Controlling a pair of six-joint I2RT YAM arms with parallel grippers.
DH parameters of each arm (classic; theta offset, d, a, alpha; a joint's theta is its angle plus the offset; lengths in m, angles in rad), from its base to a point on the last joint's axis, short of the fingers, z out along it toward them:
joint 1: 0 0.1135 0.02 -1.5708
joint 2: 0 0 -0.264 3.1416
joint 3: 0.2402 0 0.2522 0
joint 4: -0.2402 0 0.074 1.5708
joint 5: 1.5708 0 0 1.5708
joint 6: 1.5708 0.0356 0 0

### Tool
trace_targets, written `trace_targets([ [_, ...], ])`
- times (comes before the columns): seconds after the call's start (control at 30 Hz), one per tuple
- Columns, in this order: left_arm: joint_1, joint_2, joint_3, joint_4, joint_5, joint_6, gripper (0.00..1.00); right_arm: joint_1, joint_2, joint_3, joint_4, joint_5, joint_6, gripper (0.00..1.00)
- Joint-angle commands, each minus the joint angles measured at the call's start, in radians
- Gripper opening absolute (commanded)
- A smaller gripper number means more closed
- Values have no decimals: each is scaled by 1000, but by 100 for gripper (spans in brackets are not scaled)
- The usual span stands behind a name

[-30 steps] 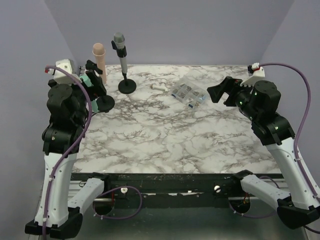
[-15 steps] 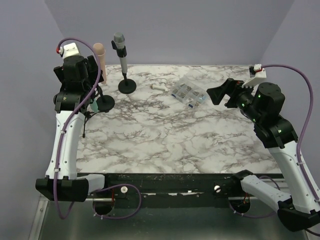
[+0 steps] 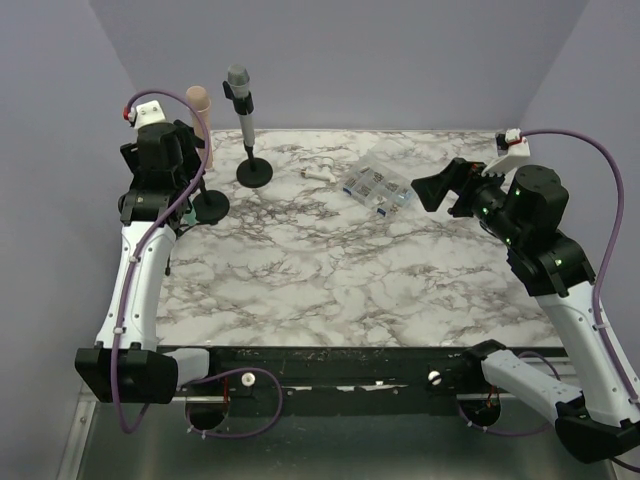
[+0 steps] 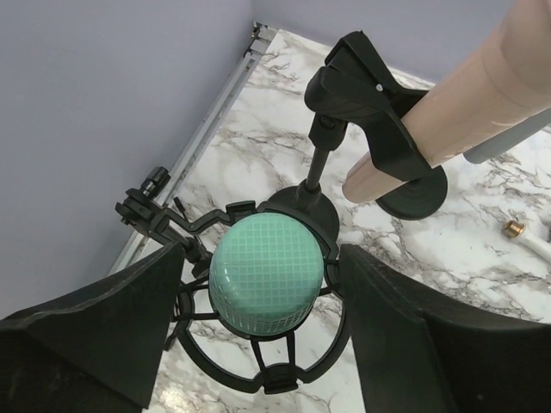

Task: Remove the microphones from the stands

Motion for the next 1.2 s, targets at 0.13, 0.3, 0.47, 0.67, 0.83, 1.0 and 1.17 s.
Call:
trace_targets([
  [0.13, 6, -4, -33, 65, -17, 16, 63, 4, -8, 2, -11, -20, 6, 100],
  [0.3, 6, -18, -22, 80, -15, 56, 45, 4, -17, 6, -16, -20, 8, 100],
  [0.47, 6, -34, 16, 80, -15, 92, 21, 4, -23, 2, -16, -19, 11, 100],
  [0.67, 5, -73, 80, 81, -13, 128, 11, 4, -24, -4, -22, -15, 10, 100],
  [0.83, 2, -114, 156, 70, 27, 148, 6, 3, -16, -12, -22, -4, 9, 100],
  [1.0, -1, -156, 232, 68, 73, 148, 0, 4, -3, -17, -21, 21, 5, 100],
  [1.17, -6, -199, 306, 58, 107, 131, 0, 4, -3, -16, -22, 139, 39, 100],
])
